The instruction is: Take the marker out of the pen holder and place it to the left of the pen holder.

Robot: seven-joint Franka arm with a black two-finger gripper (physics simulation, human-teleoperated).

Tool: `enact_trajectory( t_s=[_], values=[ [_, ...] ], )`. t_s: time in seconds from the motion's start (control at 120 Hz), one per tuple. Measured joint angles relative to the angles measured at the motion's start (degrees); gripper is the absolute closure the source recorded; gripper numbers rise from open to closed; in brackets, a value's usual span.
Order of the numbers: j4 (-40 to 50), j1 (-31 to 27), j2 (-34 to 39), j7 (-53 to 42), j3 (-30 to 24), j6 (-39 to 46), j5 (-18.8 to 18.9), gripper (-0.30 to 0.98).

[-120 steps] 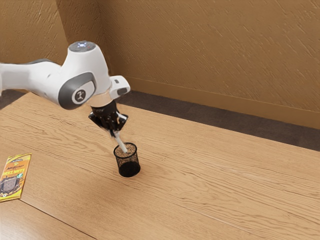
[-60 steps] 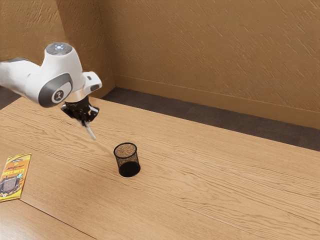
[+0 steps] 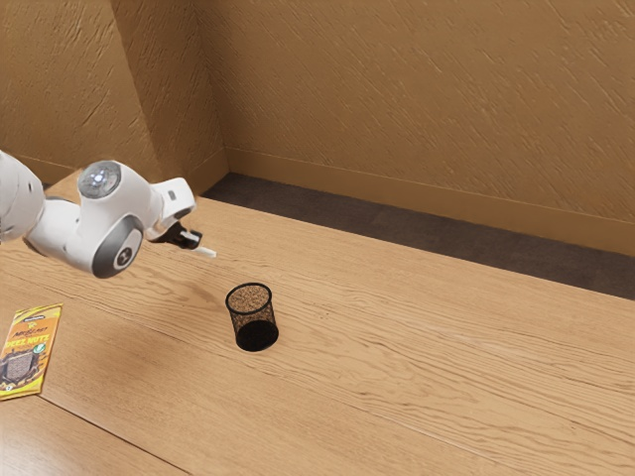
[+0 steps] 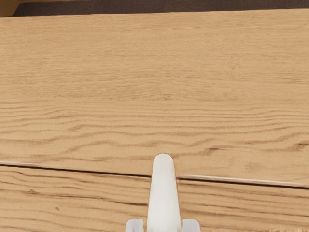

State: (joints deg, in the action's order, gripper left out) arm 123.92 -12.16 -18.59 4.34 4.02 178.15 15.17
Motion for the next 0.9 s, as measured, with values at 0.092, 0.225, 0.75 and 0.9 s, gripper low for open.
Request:
enact_trajectory(
  t_s=[0.092, 0.225, 0.75, 0.9],
  values=[
    [-0.1, -0.3, -1.2, -1.9, 0.0, 1.6, -0.1, 0.76],
    [-0.1, 0.8, -1.1, -3.7, -0.1, 2.7, 0.0, 0.46],
    [-27.5, 12.2, 29.0, 0.6, -0.3, -63.3, -5.9, 0.04],
    [-27.5, 11.4, 29.2, 4.0, -0.3, -77.5, -5.6, 0.02]
  ],
)
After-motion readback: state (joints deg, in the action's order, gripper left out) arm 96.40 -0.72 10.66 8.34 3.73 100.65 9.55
